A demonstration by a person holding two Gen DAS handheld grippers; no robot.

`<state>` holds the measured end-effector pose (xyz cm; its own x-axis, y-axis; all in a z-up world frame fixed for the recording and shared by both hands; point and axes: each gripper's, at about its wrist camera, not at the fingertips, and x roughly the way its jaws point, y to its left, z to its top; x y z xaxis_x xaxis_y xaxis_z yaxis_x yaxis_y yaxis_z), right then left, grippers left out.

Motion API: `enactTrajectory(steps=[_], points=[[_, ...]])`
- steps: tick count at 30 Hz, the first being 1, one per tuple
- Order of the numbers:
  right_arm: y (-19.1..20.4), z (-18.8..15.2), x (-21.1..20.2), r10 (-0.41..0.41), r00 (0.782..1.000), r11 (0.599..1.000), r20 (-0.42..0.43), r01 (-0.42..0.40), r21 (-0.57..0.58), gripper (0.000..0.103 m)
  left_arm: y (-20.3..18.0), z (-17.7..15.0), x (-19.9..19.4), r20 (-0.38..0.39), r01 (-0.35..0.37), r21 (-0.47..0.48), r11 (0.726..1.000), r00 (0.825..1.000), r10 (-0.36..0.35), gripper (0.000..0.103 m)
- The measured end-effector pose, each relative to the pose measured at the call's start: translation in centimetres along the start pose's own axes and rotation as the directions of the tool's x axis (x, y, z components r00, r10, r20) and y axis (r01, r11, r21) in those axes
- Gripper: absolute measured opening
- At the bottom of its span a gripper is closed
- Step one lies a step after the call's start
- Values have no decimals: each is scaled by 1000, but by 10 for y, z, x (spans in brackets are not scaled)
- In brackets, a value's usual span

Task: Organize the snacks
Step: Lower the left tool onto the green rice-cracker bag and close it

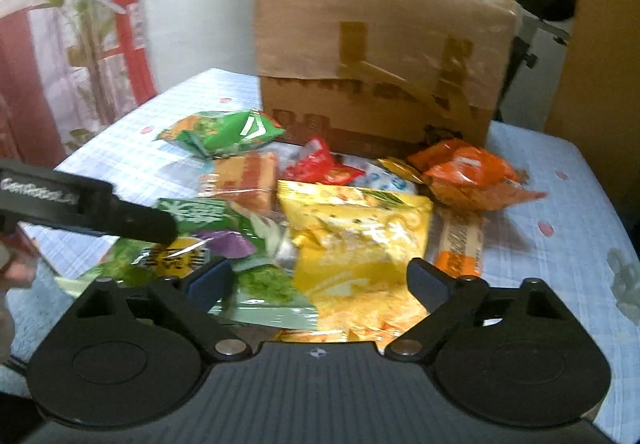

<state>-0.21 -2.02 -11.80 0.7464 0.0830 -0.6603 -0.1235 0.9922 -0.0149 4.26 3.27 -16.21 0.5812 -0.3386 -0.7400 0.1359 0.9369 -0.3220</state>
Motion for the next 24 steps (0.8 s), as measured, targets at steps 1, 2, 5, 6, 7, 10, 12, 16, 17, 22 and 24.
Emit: enactTrajectory(steps=[1,2,5,6,7,10,12,16,17,22,24], points=[[2,0,0,11,1000,1000,3,-11,-12,91,0,0,0,-6,12,6,1000,1000,-12,82],[4,0,-1,29,1000,999,5,-29,-25,91,-2,0,1,-12,25,10,1000,1000,-25,81],[10,-1,1,97,995,994,-2,-97,-57,89,-4,-2,2,-34,55,25,998,998,-54,76],[12,-2,2,122,992,990,-9,-123,-64,89,-5,-3,3,-39,60,27,998,998,-58,76],[13,-2,3,138,990,988,-15,-139,-70,89,-5,-3,5,-46,61,29,998,997,-60,76],[18,-6,5,173,985,980,-22,-175,-95,89,-5,-5,9,-71,75,29,997,995,-73,76],[20,-8,7,192,981,975,-26,-193,-114,89,-5,-7,11,-86,89,31,996,993,-86,72],[21,-12,13,248,968,958,-46,-252,-134,88,-6,-12,14,-107,112,41,993,988,-107,67],[20,-14,15,259,965,956,-50,-263,-133,88,-7,-13,15,-107,113,48,992,988,-107,66],[17,-17,22,334,940,934,-67,-339,-108,78,-5,-13,17,-108,113,51,992,988,-107,63],[16,-19,26,348,934,931,-76,-354,-85,78,-6,-13,17,-108,113,60,992,989,-106,63]])
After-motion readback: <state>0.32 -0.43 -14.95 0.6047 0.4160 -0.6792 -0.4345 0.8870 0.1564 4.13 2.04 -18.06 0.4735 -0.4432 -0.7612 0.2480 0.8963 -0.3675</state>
